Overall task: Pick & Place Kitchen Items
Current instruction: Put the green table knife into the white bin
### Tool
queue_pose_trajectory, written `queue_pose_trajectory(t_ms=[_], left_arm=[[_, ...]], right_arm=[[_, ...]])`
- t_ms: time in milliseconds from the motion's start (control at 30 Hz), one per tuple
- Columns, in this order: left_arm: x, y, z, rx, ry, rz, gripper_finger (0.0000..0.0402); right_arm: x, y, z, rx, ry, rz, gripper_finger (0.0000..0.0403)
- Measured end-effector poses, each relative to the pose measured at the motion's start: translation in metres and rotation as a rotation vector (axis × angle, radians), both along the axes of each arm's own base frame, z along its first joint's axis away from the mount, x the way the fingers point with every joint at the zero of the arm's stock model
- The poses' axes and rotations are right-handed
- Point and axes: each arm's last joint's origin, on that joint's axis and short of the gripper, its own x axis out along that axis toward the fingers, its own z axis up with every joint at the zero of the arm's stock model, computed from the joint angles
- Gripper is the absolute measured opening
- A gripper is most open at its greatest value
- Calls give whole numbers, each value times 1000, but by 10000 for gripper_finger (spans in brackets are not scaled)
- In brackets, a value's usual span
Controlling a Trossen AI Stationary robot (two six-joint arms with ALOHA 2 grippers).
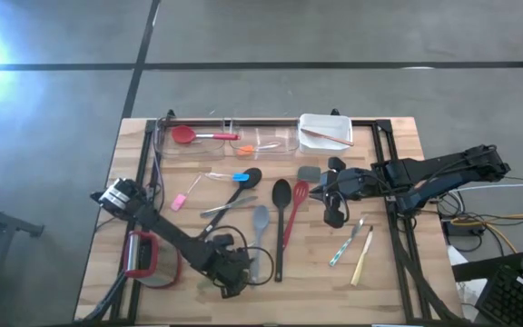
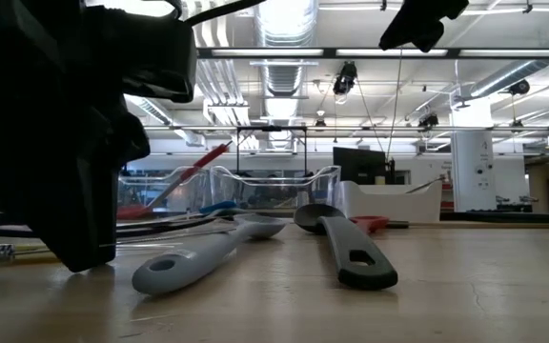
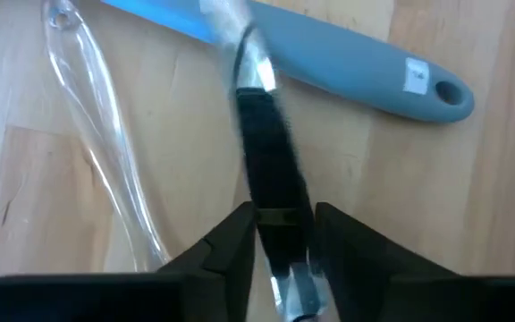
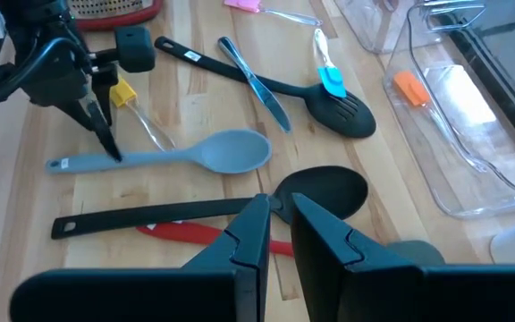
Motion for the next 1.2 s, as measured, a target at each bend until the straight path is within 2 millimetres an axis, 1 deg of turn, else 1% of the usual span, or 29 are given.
queue_pose_trajectory(t_ms=[67, 100, 367, 500, 533, 667, 767, 900, 1033, 1100, 1200], left_arm=[[0, 0, 1, -3, -2, 1, 84], [1, 0, 1, -4, -4, 0, 81], [2, -1, 4, -17, -10, -13, 81], [3, -2, 12, -28, 12, -43, 81], [3, -3, 17, -27, 12, -54, 81], [3, -2, 47, -12, -8, -85, 81], [1, 1, 72, 46, -83, -91, 81], [-5, 13, 106, 195, -258, -49, 81], [-17, 29, 136, 354, -438, 31, 81], [-20, 38, 150, 397, -549, 52, 81], [-24, 50, 168, 410, -706, 40, 81]], right_arm=[[0, 0, 0, -1, 0, 0, 43], [0, 0, 0, -1, 0, 0, 43], [0, 0, 0, -1, 0, 0, 43], [0, 0, 0, -1, 0, 0, 43], [0, 0, 0, -1, 0, 0, 43], [0, 0, 0, -1, 1, 0, 43], [0, 0, 0, -1, 3, 0, 43], [-1, 3, 0, -1, 5, 12, 43], [-5, 9, 3, -19, -27, 18, 43], [-5, 11, 3, -49, -57, 5, 43], [-1, 13, 0, -59, -97, 20, 43]])
